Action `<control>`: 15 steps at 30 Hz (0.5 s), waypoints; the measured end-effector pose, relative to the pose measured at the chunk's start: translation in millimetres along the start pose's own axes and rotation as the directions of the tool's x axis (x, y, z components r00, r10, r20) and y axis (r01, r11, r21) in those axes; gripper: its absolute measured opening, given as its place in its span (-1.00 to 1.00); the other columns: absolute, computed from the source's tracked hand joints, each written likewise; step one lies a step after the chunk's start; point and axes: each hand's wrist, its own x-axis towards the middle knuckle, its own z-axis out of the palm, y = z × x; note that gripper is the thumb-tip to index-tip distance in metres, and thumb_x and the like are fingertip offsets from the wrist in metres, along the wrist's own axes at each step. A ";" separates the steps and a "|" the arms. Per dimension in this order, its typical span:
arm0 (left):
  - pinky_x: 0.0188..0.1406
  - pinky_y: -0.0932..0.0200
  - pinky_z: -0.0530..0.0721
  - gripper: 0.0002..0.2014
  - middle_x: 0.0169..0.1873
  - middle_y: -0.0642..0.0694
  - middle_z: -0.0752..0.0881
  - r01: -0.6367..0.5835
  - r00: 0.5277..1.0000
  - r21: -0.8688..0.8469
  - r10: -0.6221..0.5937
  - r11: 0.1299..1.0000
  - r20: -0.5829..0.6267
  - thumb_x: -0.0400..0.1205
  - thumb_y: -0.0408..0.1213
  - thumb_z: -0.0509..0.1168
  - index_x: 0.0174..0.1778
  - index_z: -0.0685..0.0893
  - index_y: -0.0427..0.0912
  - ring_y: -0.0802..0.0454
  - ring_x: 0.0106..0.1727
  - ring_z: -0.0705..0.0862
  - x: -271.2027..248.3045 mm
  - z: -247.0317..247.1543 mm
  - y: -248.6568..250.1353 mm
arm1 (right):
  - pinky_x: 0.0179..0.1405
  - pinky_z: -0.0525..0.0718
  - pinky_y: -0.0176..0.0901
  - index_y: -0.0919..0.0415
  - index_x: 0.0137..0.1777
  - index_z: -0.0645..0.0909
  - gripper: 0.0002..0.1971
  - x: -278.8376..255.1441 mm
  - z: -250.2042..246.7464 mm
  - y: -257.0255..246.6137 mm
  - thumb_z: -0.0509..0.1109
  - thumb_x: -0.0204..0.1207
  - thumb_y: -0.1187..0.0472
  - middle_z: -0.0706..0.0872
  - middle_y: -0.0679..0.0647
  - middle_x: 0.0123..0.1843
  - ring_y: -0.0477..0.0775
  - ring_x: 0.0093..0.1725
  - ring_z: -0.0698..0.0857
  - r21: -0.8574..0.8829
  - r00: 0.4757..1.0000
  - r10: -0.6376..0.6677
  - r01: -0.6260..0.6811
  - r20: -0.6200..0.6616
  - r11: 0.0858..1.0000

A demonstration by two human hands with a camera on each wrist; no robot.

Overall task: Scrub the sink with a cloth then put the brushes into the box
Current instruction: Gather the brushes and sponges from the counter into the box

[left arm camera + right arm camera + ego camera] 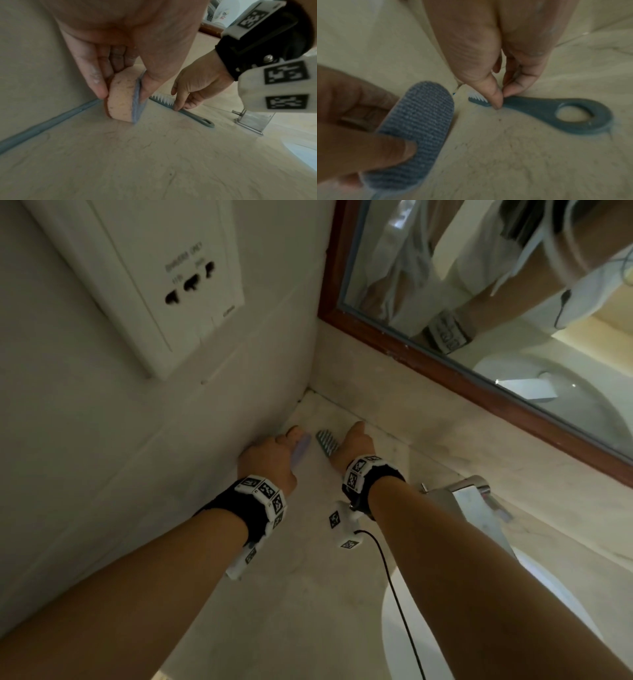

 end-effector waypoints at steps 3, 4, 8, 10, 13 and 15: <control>0.01 0.04 0.63 -0.47 0.19 -0.16 0.66 0.009 0.998 0.027 -0.011 1.000 0.065 0.59 -0.25 0.31 0.51 0.40 -0.10 -0.16 0.14 0.68 1.6 1.7 1.0 | -0.03 0.60 -0.05 0.35 0.45 0.30 -0.45 -7.8 2.2 6.5 0.41 0.58 0.12 0.58 0.32 0.33 0.32 0.23 0.65 -0.141 0.999 -0.014 0.020 0.049 0.990; 0.01 0.02 0.63 -0.47 0.17 -0.18 0.66 0.016 0.996 0.038 -0.019 0.999 0.090 0.60 -0.23 0.32 0.50 0.39 -0.11 -0.17 0.12 0.68 1.6 2.7 1.9 | -0.04 0.60 -0.05 0.34 0.39 0.36 -0.52 -10.4 4.2 7.6 0.42 0.58 0.16 0.59 0.31 0.30 0.32 0.21 0.66 -0.182 0.998 -0.025 0.036 0.060 0.983; -0.03 0.00 0.67 -0.43 0.15 -0.15 0.68 -0.023 0.997 0.084 0.016 0.996 0.080 0.62 -0.23 0.29 0.56 0.32 -0.08 -0.14 0.10 0.68 1.1 5.5 5.7 | 0.01 0.67 0.00 0.28 0.25 0.47 -0.67 -15.8 3.3 6.6 0.39 0.58 0.14 0.64 0.25 0.20 0.28 0.13 0.69 -0.257 0.995 -0.014 0.039 0.100 0.966; -0.05 0.01 0.67 -0.41 0.13 -0.15 0.68 -0.035 0.996 0.075 0.029 0.997 0.081 0.61 -0.25 0.29 0.58 0.30 -0.07 -0.14 0.09 0.68 2.9 6.6 3.2 | -0.02 0.66 0.02 0.23 0.12 0.49 -0.79 -14.4 0.3 5.0 0.30 0.64 0.10 0.64 0.23 0.11 0.27 0.03 0.68 -0.263 0.989 -0.042 0.078 0.139 0.962; -0.04 0.01 0.67 -0.46 0.13 -0.16 0.68 -0.040 0.991 0.087 0.029 0.995 0.127 0.62 -0.25 0.28 0.54 0.35 -0.13 -0.15 0.10 0.68 3.0 4.2 0.3 | -0.18 0.59 -0.02 0.22 -0.05 0.47 -0.81 -19.3 -5.5 11.2 0.25 0.66 0.08 0.65 0.23 0.02 0.23 -0.15 0.62 -0.255 0.992 -0.048 0.076 0.114 0.964; 0.05 -0.01 0.67 -0.49 0.21 -0.18 0.65 -0.054 0.986 0.105 0.037 0.993 0.161 0.65 -0.24 0.26 0.53 0.34 -0.16 -0.16 0.16 0.67 2.2 -1.2 1.7 | -0.34 0.51 -0.09 0.22 -0.15 0.50 -0.71 -28.4 -12.9 19.1 0.22 0.66 0.00 0.68 0.24 -0.07 0.21 -0.26 0.61 -0.251 0.996 -0.047 0.065 0.079 0.966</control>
